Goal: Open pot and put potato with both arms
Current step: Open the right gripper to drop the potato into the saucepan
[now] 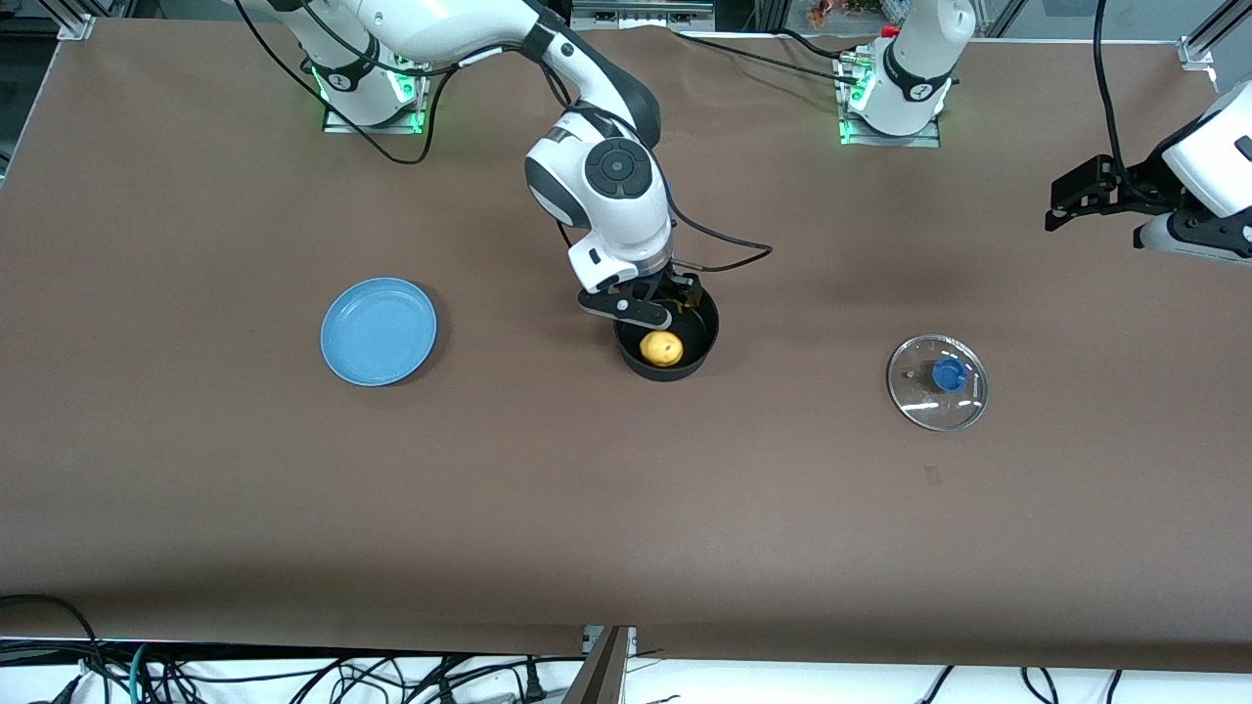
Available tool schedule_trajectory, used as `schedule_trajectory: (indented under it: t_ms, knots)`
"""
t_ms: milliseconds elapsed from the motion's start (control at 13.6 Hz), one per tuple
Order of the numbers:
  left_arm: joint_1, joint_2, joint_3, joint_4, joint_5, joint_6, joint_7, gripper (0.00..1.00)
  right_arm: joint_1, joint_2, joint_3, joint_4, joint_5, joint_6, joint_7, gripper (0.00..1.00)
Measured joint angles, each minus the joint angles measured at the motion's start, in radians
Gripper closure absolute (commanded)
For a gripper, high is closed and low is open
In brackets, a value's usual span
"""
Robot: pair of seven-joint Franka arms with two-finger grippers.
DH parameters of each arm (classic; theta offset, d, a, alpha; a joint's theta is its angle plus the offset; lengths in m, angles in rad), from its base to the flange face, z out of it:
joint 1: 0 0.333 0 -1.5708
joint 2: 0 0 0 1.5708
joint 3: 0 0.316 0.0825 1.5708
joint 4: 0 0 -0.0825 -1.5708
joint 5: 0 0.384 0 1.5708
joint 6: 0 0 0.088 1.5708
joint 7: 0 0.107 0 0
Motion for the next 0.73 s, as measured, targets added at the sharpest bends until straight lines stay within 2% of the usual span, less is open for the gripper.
schedule_trajectory:
  t_ms: [147,441,734]
  knots:
    - [0.000,0.000,0.000,-0.001,0.000,0.000,0.000,0.00,-0.013,-0.019,-0.021,0.011,-0.001,-0.006,-0.030,0.00]
    - [-0.001,0.000,0.001,-0.003,0.000,0.000,-0.001,0.00,-0.105,-0.110,-0.031,0.023,-0.001,-0.080,-0.105,0.00]
    - [-0.001,0.000,0.003,-0.006,0.016,0.000,-0.002,0.00,-0.175,-0.223,-0.046,0.025,0.000,-0.253,-0.258,0.00]
